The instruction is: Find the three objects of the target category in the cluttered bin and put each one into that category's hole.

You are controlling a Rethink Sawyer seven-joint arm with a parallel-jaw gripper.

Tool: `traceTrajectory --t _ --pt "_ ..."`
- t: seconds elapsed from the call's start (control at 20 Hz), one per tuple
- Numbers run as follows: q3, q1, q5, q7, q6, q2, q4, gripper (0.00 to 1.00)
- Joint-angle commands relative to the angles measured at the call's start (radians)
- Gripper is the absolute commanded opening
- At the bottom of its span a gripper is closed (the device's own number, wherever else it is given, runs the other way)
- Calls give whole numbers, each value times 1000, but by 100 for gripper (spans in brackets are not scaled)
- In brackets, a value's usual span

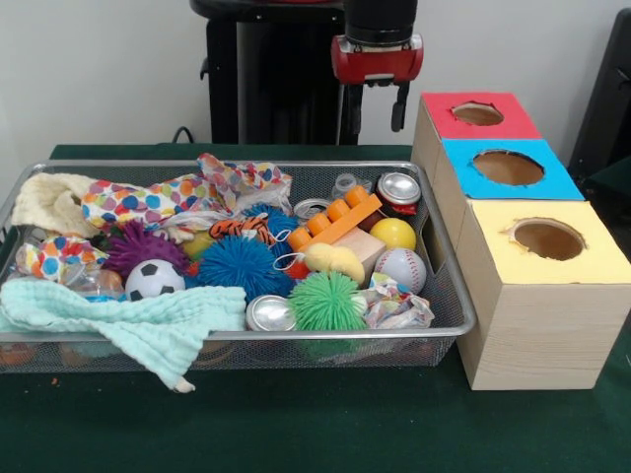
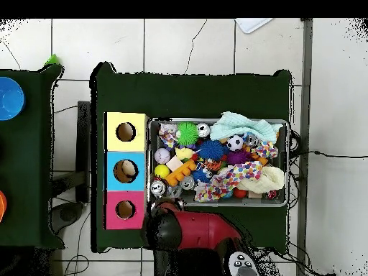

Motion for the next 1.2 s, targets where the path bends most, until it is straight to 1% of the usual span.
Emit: traceTrajectory --t 0.05,0.25,0.5,0.9,1.2 --pt "32 0 -18 92 -3 72 -151 100" --pt "41 -22 -47 53 1 82 -176 100" --pt "75 -72 -77 8 6 98 -198 100" --pt "132 -138 -111 -21 44 95 -207 100" --pt "165 -180 -149 -27 34 117 -195 100"
